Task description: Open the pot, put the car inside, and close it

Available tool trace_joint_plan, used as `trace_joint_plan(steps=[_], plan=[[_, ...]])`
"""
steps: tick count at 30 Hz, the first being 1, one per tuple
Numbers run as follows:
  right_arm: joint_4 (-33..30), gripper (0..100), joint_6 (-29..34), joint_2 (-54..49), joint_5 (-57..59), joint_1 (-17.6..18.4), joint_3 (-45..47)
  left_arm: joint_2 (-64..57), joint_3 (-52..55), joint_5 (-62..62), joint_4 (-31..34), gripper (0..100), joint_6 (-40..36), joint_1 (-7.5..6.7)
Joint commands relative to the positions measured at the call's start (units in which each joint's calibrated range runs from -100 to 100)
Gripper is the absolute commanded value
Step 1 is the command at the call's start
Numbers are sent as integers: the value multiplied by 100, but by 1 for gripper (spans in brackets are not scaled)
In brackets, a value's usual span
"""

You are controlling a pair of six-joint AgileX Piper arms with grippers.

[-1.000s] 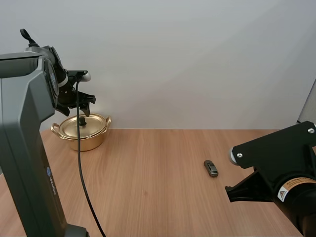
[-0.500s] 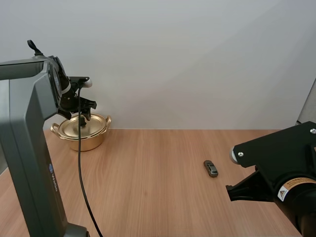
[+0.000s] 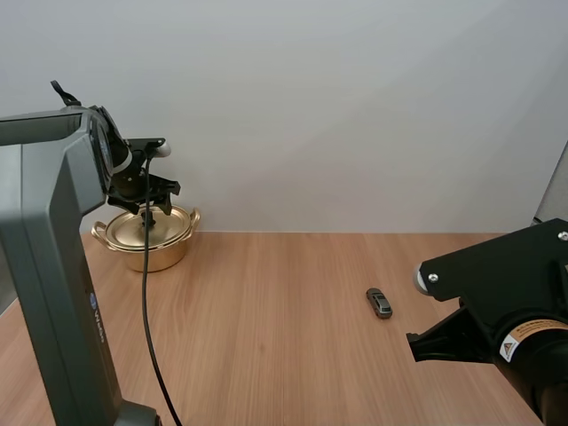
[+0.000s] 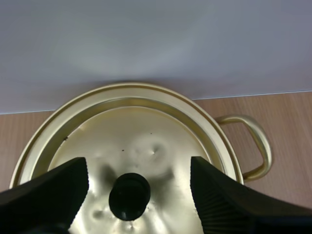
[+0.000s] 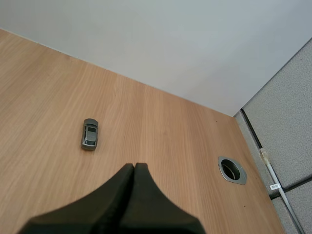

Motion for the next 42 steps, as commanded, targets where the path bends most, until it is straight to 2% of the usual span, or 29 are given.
trace_joint_plan(steps=[1, 8, 12, 15, 21, 23, 40, 42], plan=[[4, 0, -5, 0, 2, -14, 0, -5, -5, 4, 8, 79, 3, -4], [4, 0, -5, 0, 2, -36, 0, -5, -5, 4, 8, 39, -69, -4], [4, 0, -5, 0, 2, -36, 0, -5, -5, 4, 8, 25, -69, -4], [4, 0, -5, 0, 2, -36, 0, -5, -5, 4, 30, 27, -69, -4], [4, 0, -5, 0, 2, -36, 0, -5, -5, 4, 251, 60, -69, -4], [4, 0, -5, 0, 2, -36, 0, -5, -5, 20, 251, 64, -69, -4], [4, 0, -5, 0, 2, -77, 0, 125, -5, 243, 356, 65, -155, -4], [4, 0, -5, 0, 2, -77, 0, 141, -5, 204, 356, 61, -155, -4]])
